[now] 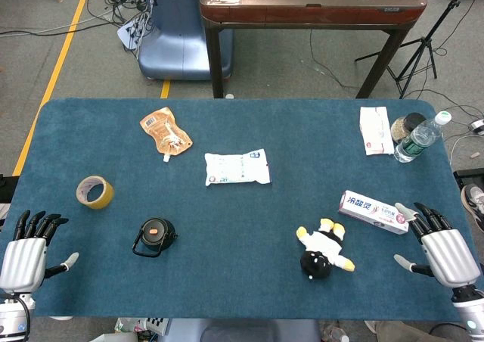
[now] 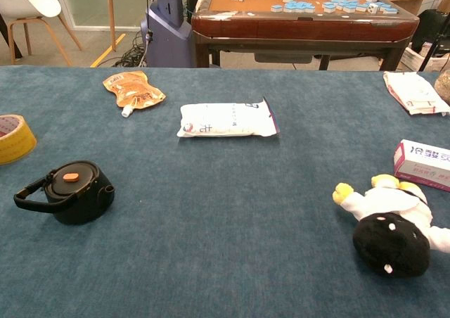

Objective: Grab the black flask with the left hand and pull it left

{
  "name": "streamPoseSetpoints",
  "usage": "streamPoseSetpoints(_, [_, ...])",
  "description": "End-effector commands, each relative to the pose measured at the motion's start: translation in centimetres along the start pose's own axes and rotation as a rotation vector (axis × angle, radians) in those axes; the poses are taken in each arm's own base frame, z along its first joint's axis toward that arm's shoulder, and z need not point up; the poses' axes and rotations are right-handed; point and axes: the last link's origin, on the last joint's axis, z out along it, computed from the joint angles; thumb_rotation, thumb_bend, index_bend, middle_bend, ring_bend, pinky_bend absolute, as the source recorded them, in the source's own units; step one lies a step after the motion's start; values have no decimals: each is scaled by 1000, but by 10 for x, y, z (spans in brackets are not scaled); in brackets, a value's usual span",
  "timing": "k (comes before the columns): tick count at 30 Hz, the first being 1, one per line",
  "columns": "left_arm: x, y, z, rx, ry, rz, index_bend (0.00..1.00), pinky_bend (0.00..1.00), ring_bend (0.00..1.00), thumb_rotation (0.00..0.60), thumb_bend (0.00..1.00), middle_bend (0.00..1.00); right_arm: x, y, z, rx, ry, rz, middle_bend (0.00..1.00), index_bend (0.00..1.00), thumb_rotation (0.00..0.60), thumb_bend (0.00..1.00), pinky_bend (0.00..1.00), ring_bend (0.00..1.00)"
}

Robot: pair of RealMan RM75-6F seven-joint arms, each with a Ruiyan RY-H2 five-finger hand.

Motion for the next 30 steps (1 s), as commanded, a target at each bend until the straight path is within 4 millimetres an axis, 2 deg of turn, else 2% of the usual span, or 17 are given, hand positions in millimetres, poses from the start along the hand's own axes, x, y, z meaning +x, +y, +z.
streamPoseSetpoints(1, [0, 0, 0, 1, -9, 4, 271, 0, 119, 549, 147, 221, 0, 0, 0, -1, -2, 0, 232, 67, 600, 124, 174, 109])
streamPoseSetpoints(11, [1, 1, -2, -9, -17, -6, 272, 0, 120, 553, 147, 221, 1, 0, 0, -1, 2, 1, 232, 67, 600, 124, 174, 109])
streamPoseSetpoints(13, [0, 2, -1, -17, -24, -14, 272, 0, 120, 577, 147, 221, 3, 0, 1, -2, 6, 0, 232, 67, 600, 124, 174, 109])
streamPoseSetpoints(16, [2, 4, 2, -36, -31, -34, 272, 0, 121, 599, 147, 221, 8, 1, 3, -4, 21, -6, 232, 67, 600, 124, 173, 109])
streamPoseSetpoints(23, [5, 11, 9, -80, -52, -45, 272, 0, 127, 600, 147, 226, 22, 2, 10, -15, 57, -8, 232, 67, 600, 124, 174, 109])
streamPoseSetpoints(30, [10, 26, 22, -176, -86, -38, 297, 0, 201, 600, 147, 270, 37, 3, 20, -39, 91, -37, 232, 67, 600, 124, 174, 109])
